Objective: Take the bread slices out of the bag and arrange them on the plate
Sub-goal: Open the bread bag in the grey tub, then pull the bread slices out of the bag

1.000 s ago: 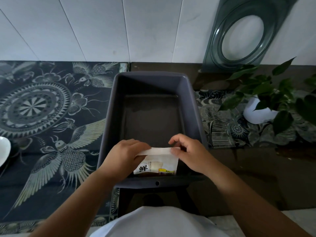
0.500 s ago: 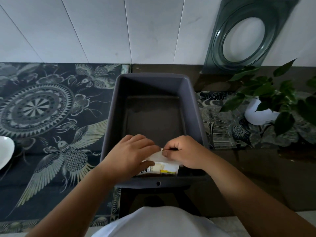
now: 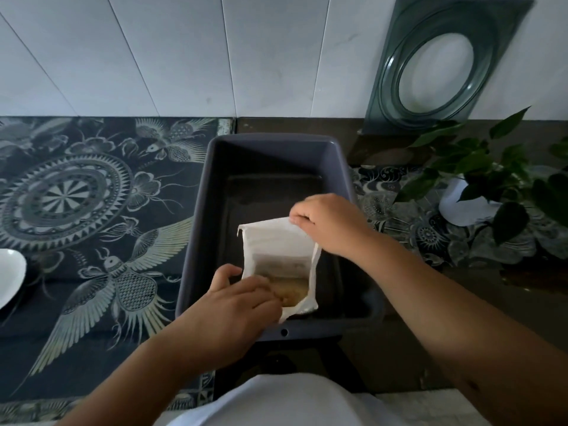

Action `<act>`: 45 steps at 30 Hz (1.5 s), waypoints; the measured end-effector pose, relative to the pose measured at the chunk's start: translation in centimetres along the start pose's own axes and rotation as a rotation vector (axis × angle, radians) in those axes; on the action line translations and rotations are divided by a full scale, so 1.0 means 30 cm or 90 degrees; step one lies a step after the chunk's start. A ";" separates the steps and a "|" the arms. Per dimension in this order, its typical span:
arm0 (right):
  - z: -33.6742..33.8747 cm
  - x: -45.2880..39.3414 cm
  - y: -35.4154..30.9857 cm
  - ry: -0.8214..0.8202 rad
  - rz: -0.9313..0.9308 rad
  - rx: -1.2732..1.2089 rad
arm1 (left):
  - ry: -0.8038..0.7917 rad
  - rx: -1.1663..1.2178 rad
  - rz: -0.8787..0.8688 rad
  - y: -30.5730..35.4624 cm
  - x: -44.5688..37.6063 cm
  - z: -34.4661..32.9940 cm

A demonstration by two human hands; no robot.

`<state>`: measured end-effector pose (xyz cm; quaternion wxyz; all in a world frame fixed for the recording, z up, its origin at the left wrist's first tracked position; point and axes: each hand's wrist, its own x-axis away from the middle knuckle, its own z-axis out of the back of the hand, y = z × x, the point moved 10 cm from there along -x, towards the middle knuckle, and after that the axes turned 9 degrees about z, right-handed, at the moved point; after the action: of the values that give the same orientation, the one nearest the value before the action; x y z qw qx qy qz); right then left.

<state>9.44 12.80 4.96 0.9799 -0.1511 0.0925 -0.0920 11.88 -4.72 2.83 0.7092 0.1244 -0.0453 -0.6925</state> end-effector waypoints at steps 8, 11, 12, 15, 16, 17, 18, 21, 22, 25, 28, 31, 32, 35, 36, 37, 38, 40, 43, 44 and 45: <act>0.037 -0.016 -0.083 0.035 0.046 0.154 | -0.077 -0.005 0.114 -0.024 -0.011 0.004; 0.081 0.071 -0.213 0.095 0.151 0.134 | -0.065 -0.030 0.115 -0.031 -0.024 -0.007; 0.062 0.098 -0.252 0.053 0.193 0.126 | -0.069 -0.051 0.113 -0.032 -0.030 -0.015; -0.036 0.172 -0.277 -0.164 0.236 0.154 | -0.134 -0.160 0.127 -0.054 -0.064 -0.040; -0.053 0.191 -0.258 -0.213 0.231 0.181 | -0.152 -0.192 0.132 -0.064 -0.075 -0.040; -0.058 0.205 -0.237 -0.240 0.222 0.205 | -0.167 -0.218 0.128 -0.068 -0.083 -0.039; -0.052 0.215 -0.219 -0.248 0.211 0.222 | -0.176 -0.238 0.113 -0.067 -0.090 -0.033; -0.030 0.232 -0.188 -0.238 0.180 0.241 | -0.195 -0.279 0.050 -0.044 -0.098 -0.018; -0.023 0.233 -0.182 -0.227 0.170 0.243 | -0.201 -0.288 0.037 -0.037 -0.096 -0.018; 0.015 0.228 -0.153 -0.171 0.103 0.248 | -0.234 -0.331 0.004 -0.023 -0.088 -0.039; 0.033 0.223 -0.118 -0.160 0.014 0.258 | -0.270 -0.330 -0.005 -0.030 -0.084 -0.052; 0.035 0.212 -0.129 -0.169 0.003 0.267 | -0.281 -0.326 0.041 -0.072 -0.079 -0.049; 0.031 0.210 -0.133 -0.179 0.009 0.269 | -0.283 -0.327 0.059 -0.087 -0.075 -0.051; 0.026 0.192 -0.151 -0.213 0.030 0.285 | -0.283 -0.316 0.092 -0.108 -0.057 -0.050; 0.029 0.184 -0.155 -0.223 0.033 0.293 | -0.282 -0.304 0.089 -0.105 -0.051 -0.049; 0.034 0.178 -0.162 -0.232 0.035 0.306 | -0.282 -0.288 0.085 -0.100 -0.042 -0.049; 0.035 0.175 -0.166 -0.249 0.038 0.311 | -0.281 -0.267 0.083 -0.097 -0.034 -0.050; 0.045 0.168 -0.167 -0.283 0.037 0.315 | -0.278 -0.228 0.095 -0.095 -0.021 -0.054; 0.020 0.151 -0.265 -0.313 0.102 0.320 | -0.278 -0.209 0.159 -0.112 -0.011 -0.072; 0.000 0.148 -0.299 -0.334 0.115 0.290 | -0.277 -0.206 0.177 -0.113 -0.011 -0.078; -0.013 0.142 -0.311 -0.377 0.107 0.241 | -0.275 -0.202 0.186 -0.108 -0.012 -0.083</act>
<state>12.07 3.05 6.87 0.9790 0.0212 -0.2016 0.0207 9.30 -4.12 -0.33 0.7856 -0.1455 -0.1035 -0.5924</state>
